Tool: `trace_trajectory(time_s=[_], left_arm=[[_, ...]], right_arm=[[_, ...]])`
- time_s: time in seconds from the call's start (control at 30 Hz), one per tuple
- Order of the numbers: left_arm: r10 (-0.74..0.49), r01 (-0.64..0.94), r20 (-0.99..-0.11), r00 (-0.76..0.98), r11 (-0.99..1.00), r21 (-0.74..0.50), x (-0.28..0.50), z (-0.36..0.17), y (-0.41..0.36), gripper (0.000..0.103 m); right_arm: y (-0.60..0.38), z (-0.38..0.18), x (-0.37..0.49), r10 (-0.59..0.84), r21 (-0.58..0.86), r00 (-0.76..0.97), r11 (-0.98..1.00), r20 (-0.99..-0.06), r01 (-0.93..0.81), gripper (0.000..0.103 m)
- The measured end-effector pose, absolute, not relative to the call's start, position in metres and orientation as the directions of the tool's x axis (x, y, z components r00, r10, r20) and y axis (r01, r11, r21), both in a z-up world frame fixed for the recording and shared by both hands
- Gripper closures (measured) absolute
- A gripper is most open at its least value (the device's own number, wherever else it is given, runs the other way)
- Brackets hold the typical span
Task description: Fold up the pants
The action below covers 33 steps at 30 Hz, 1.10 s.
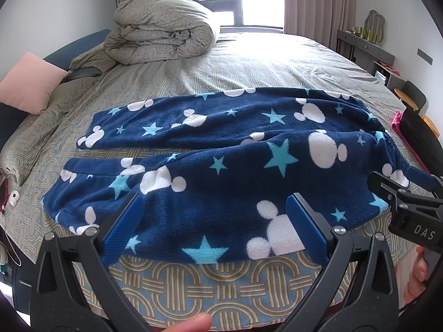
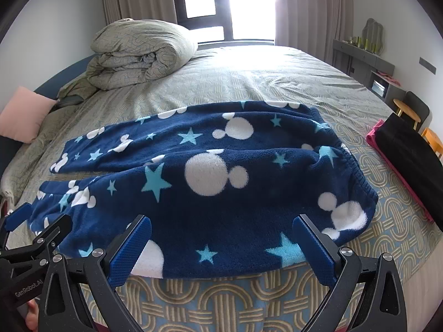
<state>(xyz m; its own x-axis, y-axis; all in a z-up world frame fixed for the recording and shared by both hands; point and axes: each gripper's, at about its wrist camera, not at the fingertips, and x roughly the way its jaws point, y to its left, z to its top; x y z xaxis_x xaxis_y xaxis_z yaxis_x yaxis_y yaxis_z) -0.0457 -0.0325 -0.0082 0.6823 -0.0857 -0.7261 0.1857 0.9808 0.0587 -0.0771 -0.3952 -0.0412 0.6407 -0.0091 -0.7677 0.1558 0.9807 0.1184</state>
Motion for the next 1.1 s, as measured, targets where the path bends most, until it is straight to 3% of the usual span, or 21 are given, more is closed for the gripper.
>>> trace_trajectory(time_s=[1.1], left_arm=[[-0.084, 0.186, -0.733, 0.675, 0.981, 0.059, -0.0433, -0.0102, -0.0337, 0.001]], right_arm=[[-0.3962, -0.0458, -0.0754, 0.000, 0.129, 0.641, 0.980, -0.767, 0.154, 0.000]])
